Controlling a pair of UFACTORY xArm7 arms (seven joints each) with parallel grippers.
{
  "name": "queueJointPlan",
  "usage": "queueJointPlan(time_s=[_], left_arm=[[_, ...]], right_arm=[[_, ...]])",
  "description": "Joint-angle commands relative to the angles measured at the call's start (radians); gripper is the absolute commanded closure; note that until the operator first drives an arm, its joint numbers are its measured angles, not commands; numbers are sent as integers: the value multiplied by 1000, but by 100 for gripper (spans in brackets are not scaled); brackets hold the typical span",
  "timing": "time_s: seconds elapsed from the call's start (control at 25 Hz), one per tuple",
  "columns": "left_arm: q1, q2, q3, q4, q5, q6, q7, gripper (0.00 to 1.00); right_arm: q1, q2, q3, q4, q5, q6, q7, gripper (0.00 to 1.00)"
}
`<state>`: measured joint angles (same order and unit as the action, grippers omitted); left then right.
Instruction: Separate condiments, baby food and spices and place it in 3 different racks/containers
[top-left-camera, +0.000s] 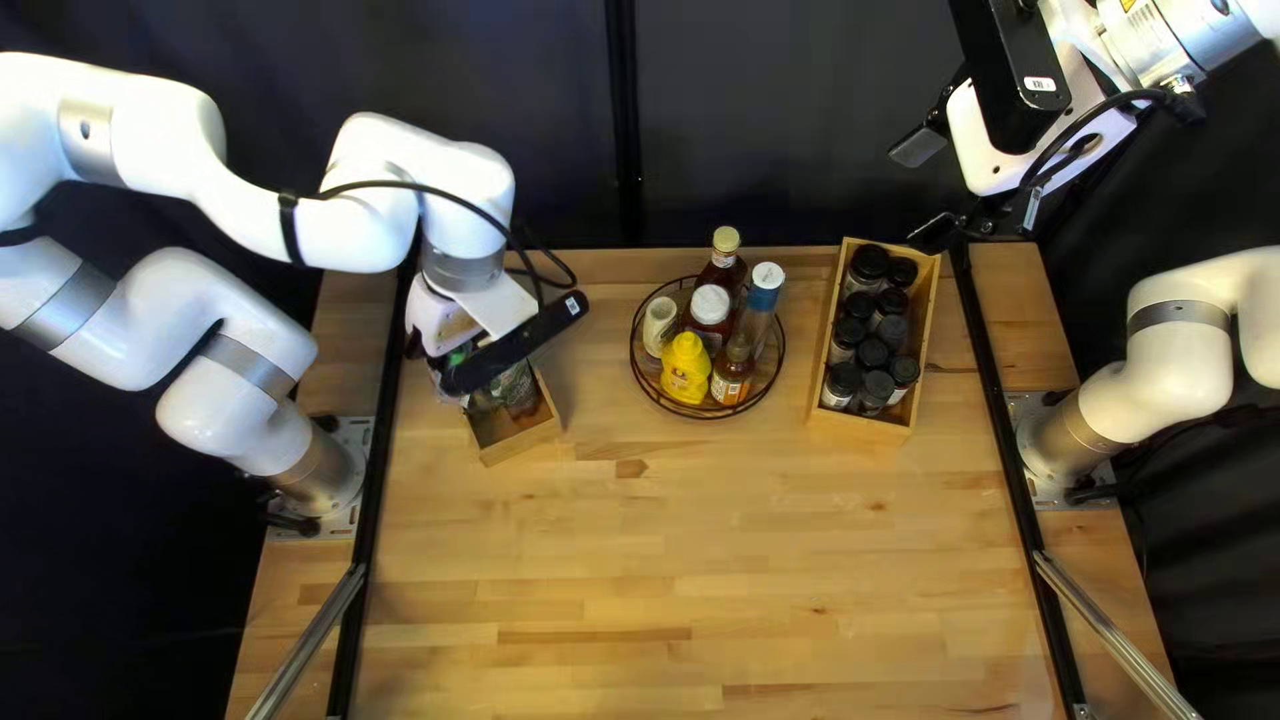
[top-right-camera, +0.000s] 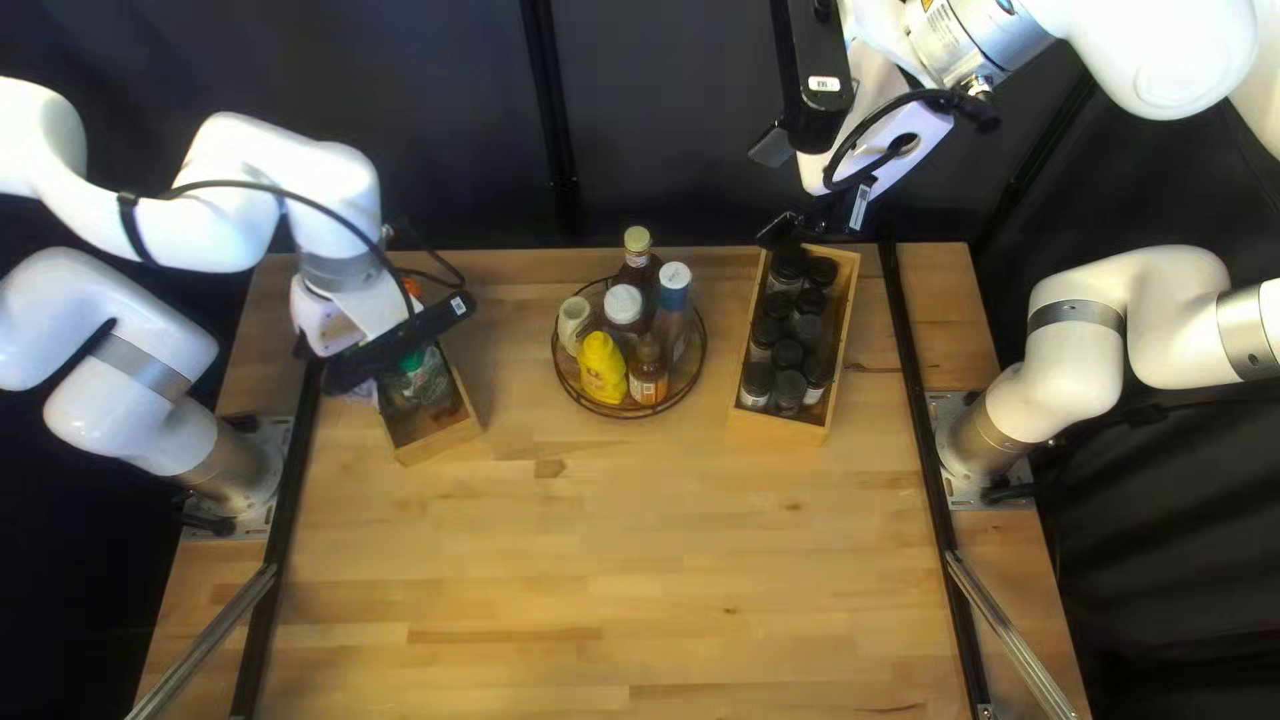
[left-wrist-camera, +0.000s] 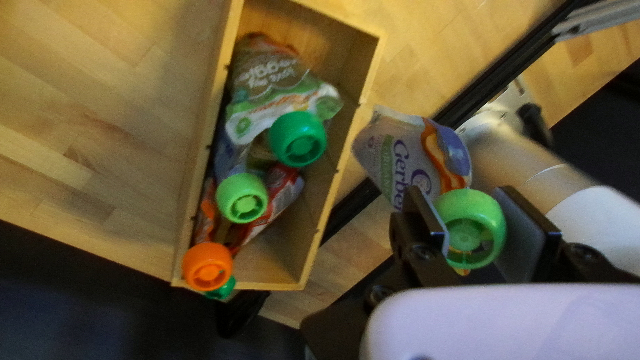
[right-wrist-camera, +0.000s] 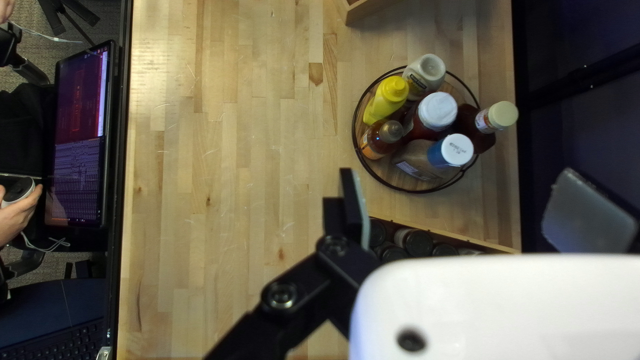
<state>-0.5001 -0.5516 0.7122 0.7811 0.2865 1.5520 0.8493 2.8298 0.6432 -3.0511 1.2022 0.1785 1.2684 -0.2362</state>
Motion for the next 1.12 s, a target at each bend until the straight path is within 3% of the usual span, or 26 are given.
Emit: queueJointPlan(time_s=[0.04,0.24,0.28,0.32,0.36,0.4,0.64,0.76,1.12], left_arm=[[-8,35,44,-2,11,-31,49,100],[-27,93,91,-9,2,-85,88,100],[-35,113,104,-8,-4,-99,98,88],[-40,125,110,-6,-8,-105,103,35],[-43,133,114,-3,-14,-112,105,6],[-46,138,117,0,-19,-117,105,0],[-37,107,85,12,-27,-127,47,0],[-23,65,28,7,-32,-143,-54,0],[-19,33,-189,-94,-40,-459,-563,0]], right_arm=[[0,0,0,0,0,0,0,0],[0,0,0,0,0,0,0,0],[0,0,0,0,0,0,0,0],[0,0,0,0,0,0,0,0],[0,0,0,0,0,0,0,0],[0,0,0,0,0,0,0,0],[0,0,0,0,0,0,0,0],[0,0,0,0,0,0,0,0],[0,0,0,0,0,0,0,0]])
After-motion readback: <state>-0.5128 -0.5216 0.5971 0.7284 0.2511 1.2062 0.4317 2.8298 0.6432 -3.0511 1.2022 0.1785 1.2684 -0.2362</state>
